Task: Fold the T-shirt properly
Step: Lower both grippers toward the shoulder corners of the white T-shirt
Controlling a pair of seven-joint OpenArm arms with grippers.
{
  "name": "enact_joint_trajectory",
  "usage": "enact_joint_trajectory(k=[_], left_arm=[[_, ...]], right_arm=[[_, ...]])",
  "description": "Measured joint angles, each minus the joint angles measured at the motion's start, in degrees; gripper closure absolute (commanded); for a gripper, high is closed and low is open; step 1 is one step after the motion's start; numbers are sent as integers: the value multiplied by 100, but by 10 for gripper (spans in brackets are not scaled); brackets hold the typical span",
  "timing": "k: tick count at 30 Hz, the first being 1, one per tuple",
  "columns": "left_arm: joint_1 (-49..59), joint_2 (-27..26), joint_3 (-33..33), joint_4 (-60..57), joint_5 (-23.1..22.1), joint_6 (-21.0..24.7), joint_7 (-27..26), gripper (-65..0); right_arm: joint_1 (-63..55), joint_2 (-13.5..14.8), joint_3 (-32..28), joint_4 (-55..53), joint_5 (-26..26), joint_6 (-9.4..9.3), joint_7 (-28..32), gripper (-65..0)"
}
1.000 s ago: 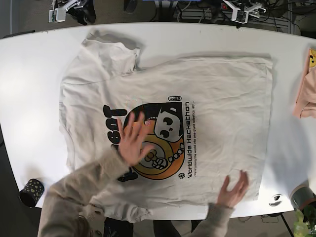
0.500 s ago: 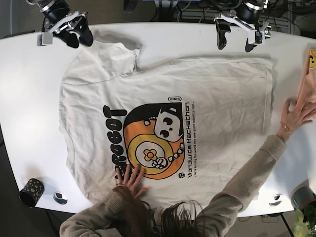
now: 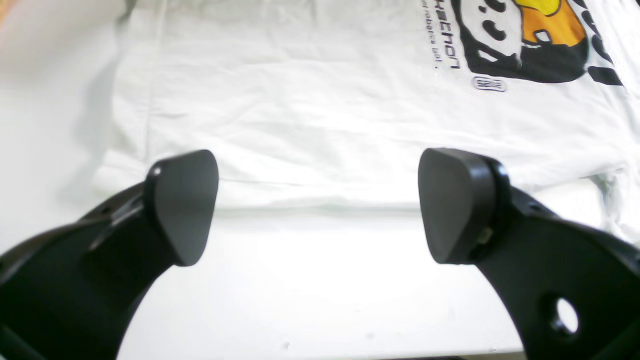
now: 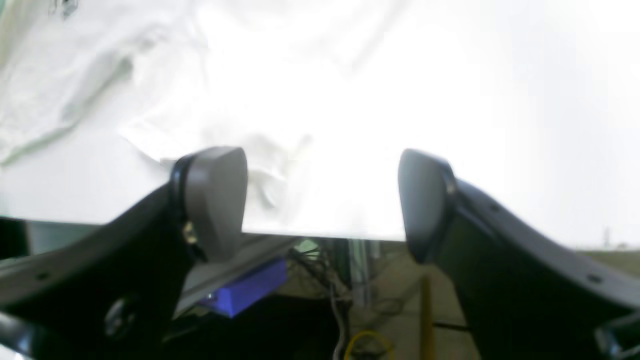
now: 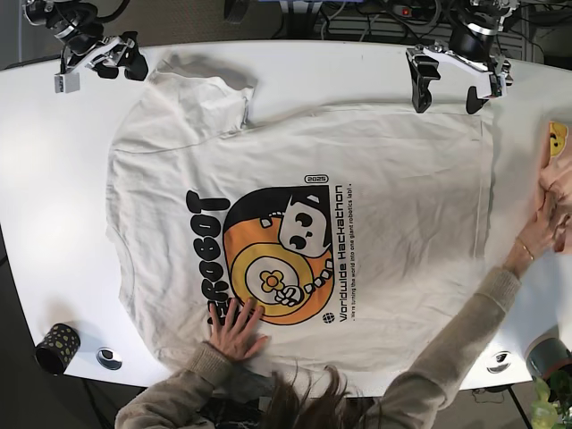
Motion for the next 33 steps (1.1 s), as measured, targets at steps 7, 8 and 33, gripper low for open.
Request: enact_joint_trajectory(k=[7, 8, 33], left_arm=[[-111, 9, -33, -15, 9, -7, 4, -593], [-111, 7, -33, -17, 24, -7, 4, -593], [-245, 96, -490, -26, 2, -50, 612, -593]], right_arm=[[9, 33, -190, -417, 33, -7, 2, -449], [11, 33, -280, -437, 24, -4, -15, -449], [365, -214, -881, -986, 212, 76, 149, -176]])
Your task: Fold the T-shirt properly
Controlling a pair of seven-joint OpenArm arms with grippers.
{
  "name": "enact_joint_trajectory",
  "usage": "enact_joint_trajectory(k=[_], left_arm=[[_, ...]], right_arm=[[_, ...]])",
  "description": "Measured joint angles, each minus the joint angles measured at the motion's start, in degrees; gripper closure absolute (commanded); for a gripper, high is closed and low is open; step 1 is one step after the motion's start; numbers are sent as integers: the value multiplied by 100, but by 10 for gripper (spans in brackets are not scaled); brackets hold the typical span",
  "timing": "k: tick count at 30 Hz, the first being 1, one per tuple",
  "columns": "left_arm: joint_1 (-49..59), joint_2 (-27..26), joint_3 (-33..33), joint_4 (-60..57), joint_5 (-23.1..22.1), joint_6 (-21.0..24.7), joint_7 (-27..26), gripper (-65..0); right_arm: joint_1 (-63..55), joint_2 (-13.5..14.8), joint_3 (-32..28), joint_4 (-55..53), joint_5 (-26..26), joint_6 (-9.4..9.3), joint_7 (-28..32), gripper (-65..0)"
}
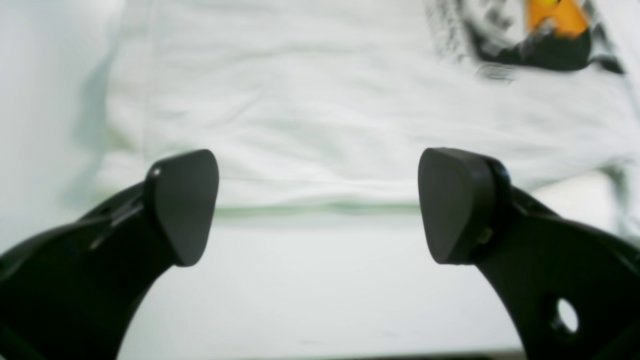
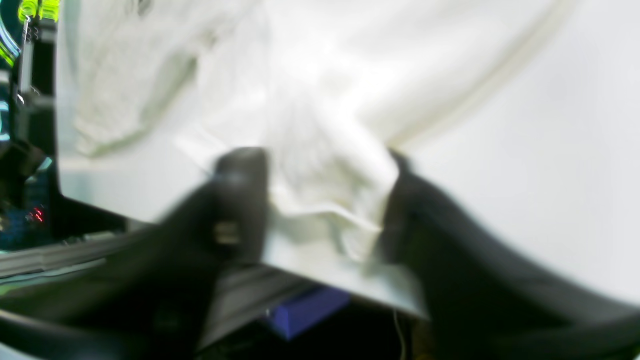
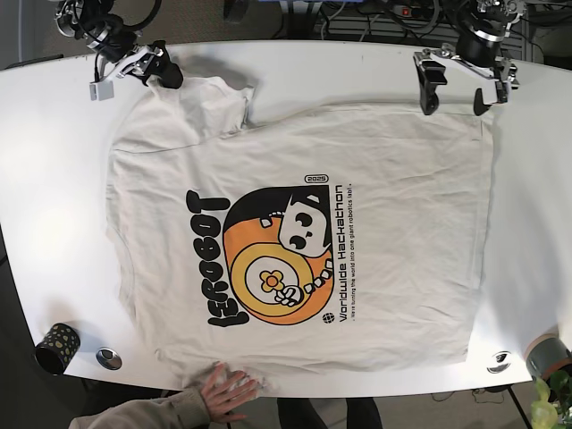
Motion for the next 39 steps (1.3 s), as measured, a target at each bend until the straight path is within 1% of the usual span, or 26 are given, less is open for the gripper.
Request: enact_joint_trajectory(k=[3, 4, 6, 11, 14, 16, 18, 19, 20, 21, 22, 23, 25, 27, 29, 33, 34, 35, 38, 39], left_arm=[[-254, 120, -256, -4, -46, 83, 138, -593], [-313, 151, -332, -4, -181, 20, 190, -593], [-343, 173, -466, 2, -426, -55, 358, -593], [-485, 166, -868, -133, -1104, 59, 861, -593], [-654, 162, -1095, -227, -1401, 4, 1207, -593], [-710, 162, -1279, -330, -1545, -39, 1246, -593], [-787, 164, -1436, -660, -1552, -142, 1436, -593], [-850, 162, -1469, -833, -1547, -306, 1598, -593], [-949, 179, -1567, -999, -1572, -621, 1716, -593], [-1078, 212, -1714, -1141, -1596, -817, 1827, -593], [-1209, 219, -1836, -1281, -1593, -942, 1869, -593], [-1316, 203, -1917, -1438, -1585, -1051, 2024, -593], [-1373, 190, -1912, -1622, -1554, -1283, 2205, -593], [-1375, 195, -1906, -1742, -1563, -1329, 2205, -593], [-1375, 208, -1880, -1906, -1565, -1327, 2221, -593], [-1543, 201, -1897, -2186, -1659, -1375, 2052, -590], [-1609, 195, -1899, -2256, -1665, -1392, 2037, -572], [-1661, 168, -1875, -2302, -1679, -1410, 2031, -533], [-1799, 133, -1635, -2406, -1683, -1410, 1895, -367], [-1886, 136, -1563, -2450, -1694, -1414, 1891, -300]], right_arm=[[-28, -107, 0, 48, -90, -42, -33, -63], [-42, -136, -4, 68, -118, -39, -114, -41], [-44, -138, -7, 122, -184, -39, -162, -21], [-42, -120, 4, 437, -214, -63, -162, -16], [-74, -125, 0, 599, -199, -61, -153, -16], [-131, -120, 0, 671, -190, -66, -144, -16], [-199, -120, 7, 734, -208, -66, -153, -16], [-216, -120, 4, 756, -219, -63, -164, -16], [-216, -129, 2, 765, -214, -61, -164, -16], [-214, -136, -2, 765, -201, -63, -162, -16], [-214, -131, -2, 765, -203, -63, -162, -16], [-221, -118, 0, 765, -203, -63, -164, -16], [-227, -114, 4, 769, -201, -63, -160, -16], [-245, -138, -7, 767, -201, -63, -162, -17], [-273, -105, 7, 769, -205, -63, -162, -17], [-278, -129, -4, 769, -203, -63, -162, -17], [-278, -118, -4, 769, -203, -63, -162, -17], [-275, -120, 0, 769, -203, -63, -160, -17], [-278, -120, 0, 769, -203, -63, -162, -17], [-275, -120, 0, 769, -203, -63, -162, -17]])
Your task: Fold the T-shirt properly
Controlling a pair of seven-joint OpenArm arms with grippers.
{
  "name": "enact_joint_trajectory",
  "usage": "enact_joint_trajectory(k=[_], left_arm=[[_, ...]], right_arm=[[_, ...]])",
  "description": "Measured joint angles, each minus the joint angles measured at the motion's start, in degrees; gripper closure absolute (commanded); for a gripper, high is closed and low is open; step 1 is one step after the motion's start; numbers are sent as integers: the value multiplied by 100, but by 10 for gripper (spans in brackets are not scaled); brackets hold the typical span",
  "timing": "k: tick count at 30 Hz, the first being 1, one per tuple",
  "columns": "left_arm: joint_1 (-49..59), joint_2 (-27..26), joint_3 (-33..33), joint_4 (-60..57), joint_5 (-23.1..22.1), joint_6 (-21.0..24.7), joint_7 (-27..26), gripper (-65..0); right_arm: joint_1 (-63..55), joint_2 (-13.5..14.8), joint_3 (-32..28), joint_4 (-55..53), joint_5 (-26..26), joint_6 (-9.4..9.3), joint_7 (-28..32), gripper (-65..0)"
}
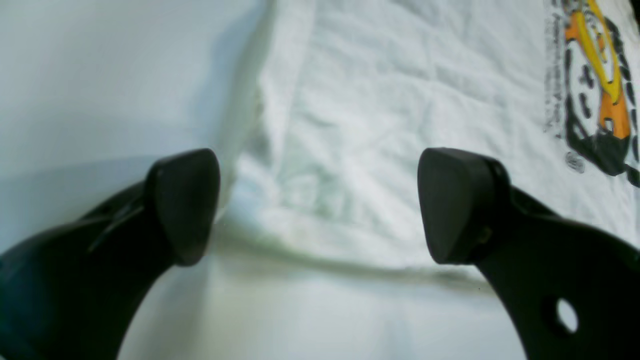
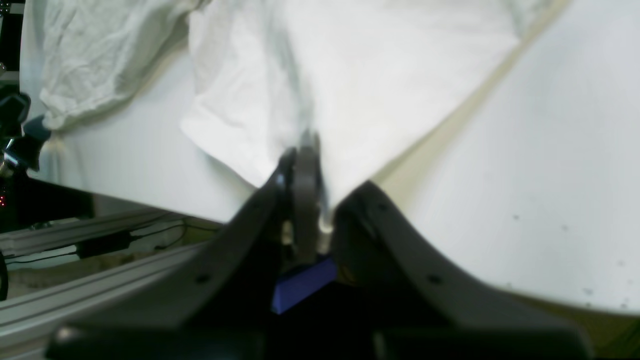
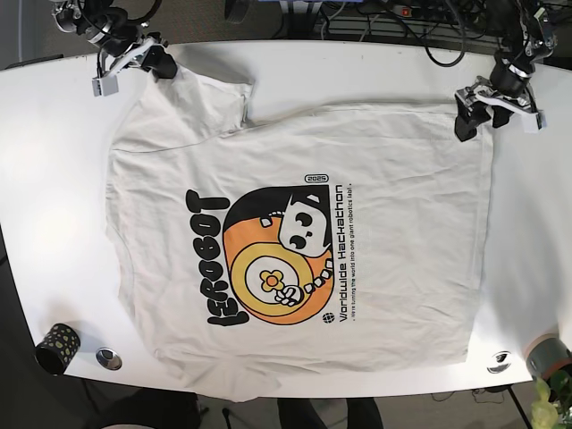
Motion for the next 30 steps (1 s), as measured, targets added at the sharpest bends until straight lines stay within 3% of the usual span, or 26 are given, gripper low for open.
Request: enact_joint_trajectory(k=[4, 5, 27, 28, 30], left_arm=[[13, 28, 39, -105, -35, 11, 127, -56], [37, 20, 39, -105, -26, 7, 138, -25], [1029, 37, -319, 1589, 72, 48, 330, -22], [1108, 42, -433, 1615, 81, 48, 356, -31], [1150, 22, -518, 1541, 170, 96, 350, -132]], right_arm=[[0, 0, 2, 0, 0, 0, 4, -17], [9, -2, 2, 0, 2, 0, 17, -16], [-280, 0, 33, 369, 24, 0, 28, -14], [-308, 0, 33, 369, 24, 0, 35, -14], [-315, 0, 26, 369, 24, 0, 35, -14]])
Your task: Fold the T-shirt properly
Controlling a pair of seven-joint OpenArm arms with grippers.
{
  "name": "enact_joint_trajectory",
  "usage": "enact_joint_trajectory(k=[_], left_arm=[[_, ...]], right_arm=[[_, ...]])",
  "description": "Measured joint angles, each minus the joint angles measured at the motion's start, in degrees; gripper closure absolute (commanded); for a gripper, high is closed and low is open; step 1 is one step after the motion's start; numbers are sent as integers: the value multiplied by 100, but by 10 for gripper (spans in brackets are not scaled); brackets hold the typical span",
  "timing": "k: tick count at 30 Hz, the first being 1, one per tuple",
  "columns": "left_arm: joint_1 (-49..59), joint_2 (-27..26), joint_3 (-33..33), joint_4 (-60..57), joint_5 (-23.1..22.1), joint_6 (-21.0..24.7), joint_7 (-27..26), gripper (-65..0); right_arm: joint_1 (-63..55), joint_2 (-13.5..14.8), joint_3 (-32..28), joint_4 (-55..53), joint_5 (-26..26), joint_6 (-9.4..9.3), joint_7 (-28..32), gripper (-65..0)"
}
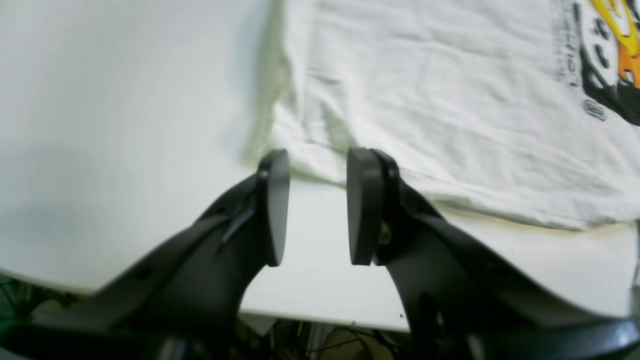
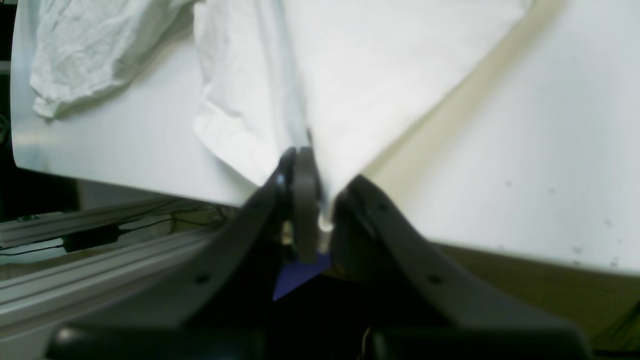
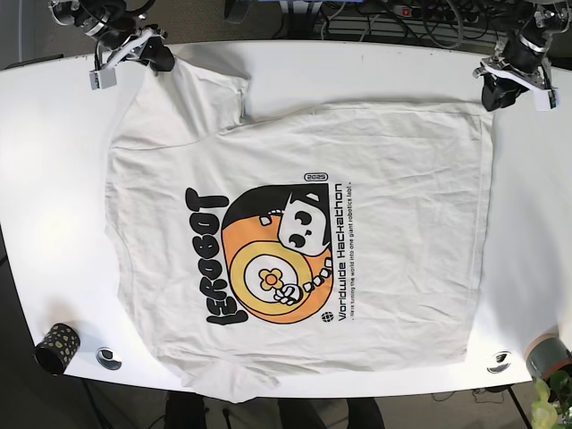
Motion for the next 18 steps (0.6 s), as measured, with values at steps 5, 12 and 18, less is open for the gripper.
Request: enact_joint_trajectory(k=[5, 12, 18], left_arm=[[-76, -39, 4, -153, -48, -44, 308, -408], [-354, -50, 44, -503, -9, 2, 319, -542], [-385, -50, 26, -682, -44, -26, 317, -540]], right_arm=[[4, 55, -37, 2, -2, 2, -13, -14], [33, 446, -210, 0, 0, 2, -15, -14], [-2, 428, -210, 0, -2, 0, -17, -14]])
